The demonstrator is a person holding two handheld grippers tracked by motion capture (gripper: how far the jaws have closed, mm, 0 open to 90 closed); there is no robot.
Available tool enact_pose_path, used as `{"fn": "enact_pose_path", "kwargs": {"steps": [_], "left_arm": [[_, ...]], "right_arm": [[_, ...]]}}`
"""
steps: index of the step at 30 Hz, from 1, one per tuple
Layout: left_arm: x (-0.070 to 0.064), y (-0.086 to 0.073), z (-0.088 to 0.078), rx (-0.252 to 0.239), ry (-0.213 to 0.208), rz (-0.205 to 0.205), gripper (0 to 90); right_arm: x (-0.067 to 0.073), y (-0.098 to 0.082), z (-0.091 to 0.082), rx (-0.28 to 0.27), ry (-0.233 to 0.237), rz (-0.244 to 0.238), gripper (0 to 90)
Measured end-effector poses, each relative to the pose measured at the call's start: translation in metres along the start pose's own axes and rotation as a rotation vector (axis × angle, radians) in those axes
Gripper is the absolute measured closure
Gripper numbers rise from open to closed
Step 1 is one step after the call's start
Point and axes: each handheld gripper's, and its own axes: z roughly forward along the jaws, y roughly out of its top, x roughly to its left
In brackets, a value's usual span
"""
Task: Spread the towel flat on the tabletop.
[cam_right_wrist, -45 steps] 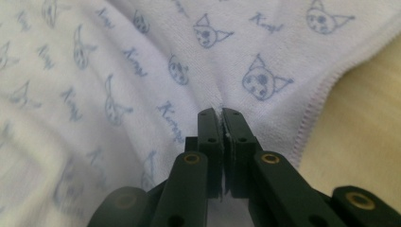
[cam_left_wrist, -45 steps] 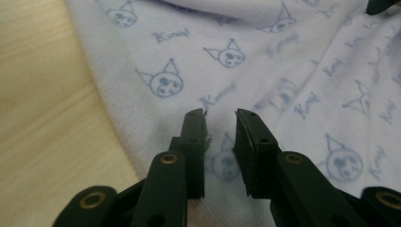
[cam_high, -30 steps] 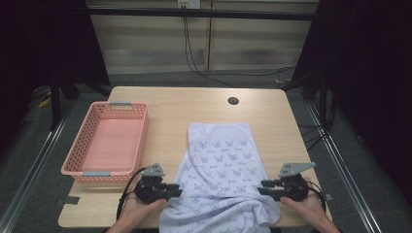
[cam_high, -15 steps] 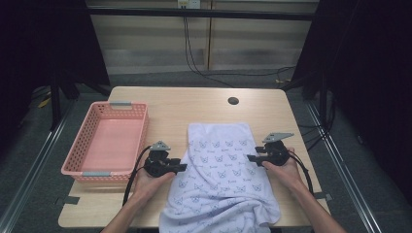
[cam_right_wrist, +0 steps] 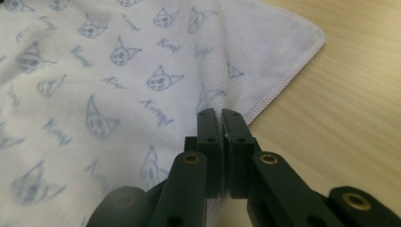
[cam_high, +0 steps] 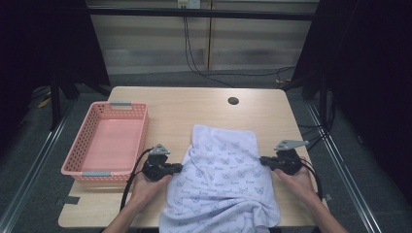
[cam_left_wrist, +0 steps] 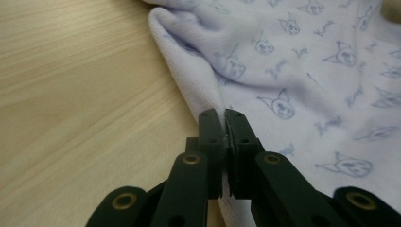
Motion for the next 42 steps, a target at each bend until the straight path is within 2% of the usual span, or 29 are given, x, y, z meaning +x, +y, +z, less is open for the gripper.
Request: {"fn": "enact_pose_path", "kwargs": {"steps": [1,2,4,5,6,7,9,10,11,12,14,16,18,19,20,21,22,24,26,29,32,34,35,36,37,39,41,42], "left_arm": [[-0.002,-0.003,-0.006,-0.008,-0.017,-0.007,86.5],[-0.006,-0.006,-0.011,-0.007,-0.044,-0.007,86.4],[-0.020,-0.014,-0.021,0.008,-0.079,0.024,86.4],[-0.029,-0.019,-0.025,0.020,-0.106,0.034,86.4],[-0.040,-0.026,-0.031,0.028,-0.131,0.055,86.2],[-0.046,-0.030,-0.034,0.032,-0.151,0.054,85.7],[-0.057,-0.038,-0.043,0.026,-0.204,0.060,80.7],[-0.059,-0.039,-0.045,0.017,-0.212,0.077,76.4],[-0.059,-0.038,-0.047,0.000,-0.204,0.079,71.3],[-0.056,-0.034,-0.046,-0.014,-0.204,0.063,67.3],[-0.047,-0.023,-0.041,-0.058,-0.177,0.039,64.8],[-0.035,-0.009,-0.029,-0.079,-0.183,0.002,62.6],[-0.027,0.003,-0.013,-0.085,-0.134,-0.007,61.4],[-0.023,0.009,-0.004,-0.074,-0.137,-0.021,61.0],[-0.020,0.014,0.004,-0.070,-0.118,-0.020,59.8],[-0.018,0.018,0.012,-0.064,-0.117,-0.020,59.2],[-0.016,0.022,0.020,-0.041,-0.123,-0.013,58.7],[-0.016,0.026,0.034,-0.021,-0.097,0.013,58.9],[-0.013,0.026,0.044,-0.010,-0.092,-0.010,58.2],[-0.012,0.024,0.050,0.009,-0.056,-0.007,58.0],[-0.008,0.024,0.051,0.011,-0.062,-0.021,57.4],[-0.006,0.024,0.053,0.005,-0.046,-0.033,57.5],[-0.005,0.024,0.055,0.004,-0.057,-0.049,58.0],[-0.004,0.023,0.055,0.007,-0.067,-0.044,59.1],[-0.005,0.023,0.055,0.014,-0.069,-0.034,62.3],[-0.007,0.023,0.054,0.018,-0.085,-0.019,73.2],[-0.010,0.024,0.051,0.004,-0.097,-0.006,84.4],[-0.012,0.026,0.048,-0.019,-0.103,-0.004,86.7]], "right_arm": [[-0.001,-0.006,-0.008,0.008,-0.019,0.011,88.3],[-0.001,-0.014,-0.015,0.017,-0.011,0.029,88.3],[0.001,-0.031,-0.027,0.038,0.016,0.038,88.3],[0.005,-0.037,-0.031,0.058,0.035,0.032,88.2],[0.012,-0.042,-0.036,0.072,0.032,0.009,88.0],[0.019,-0.048,-0.041,0.077,0.040,0.005,86.9],[0.026,-0.052,-0.047,0.076,0.051,-0.013,78.1],[0.028,-0.052,-0.049,0.067,0.052,-0.019,74.4],[0.029,-0.052,-0.050,0.047,0.069,-0.025,70.1],[0.027,-0.050,-0.050,0.024,0.069,-0.019,65.3],[0.021,-0.043,-0.048,-0.012,0.058,-0.011,63.4],[0.013,-0.034,-0.042,-0.042,0.040,0.008,58.5],[0.004,-0.024,-0.031,-0.054,0.038,0.016,55.7],[0.000,-0.019,-0.025,-0.047,0.018,0.014,53.8],[-0.005,-0.015,-0.018,-0.046,0.004,0.017,53.0],[-0.012,-0.011,-0.011,-0.046,0.002,0.037,51.1],[-0.017,-0.007,-0.004,-0.047,-0.006,0.051,50.6],[-0.029,-0.001,0.009,-0.038,-0.013,0.048,49.2],[-0.033,0.002,0.019,-0.025,-0.010,0.052,49.0],[-0.037,0.005,0.033,-0.013,0.007,0.051,48.9],[-0.037,0.005,0.041,0.006,-0.010,0.041,48.2],[-0.037,0.005,0.041,0.004,-0.009,0.042,48.5],[-0.038,0.005,0.042,0.000,-0.012,0.039,49.1],[-0.036,0.005,0.042,-0.002,-0.023,0.041,50.1],[-0.035,0.005,0.042,-0.006,-0.029,0.037,55.0],[-0.032,0.005,0.042,-0.007,0.012,0.027,71.0],[-0.028,0.005,0.041,0.004,0.041,0.031,81.9],[-0.027,0.004,0.040,0.010,0.056,0.041,84.4]]}}
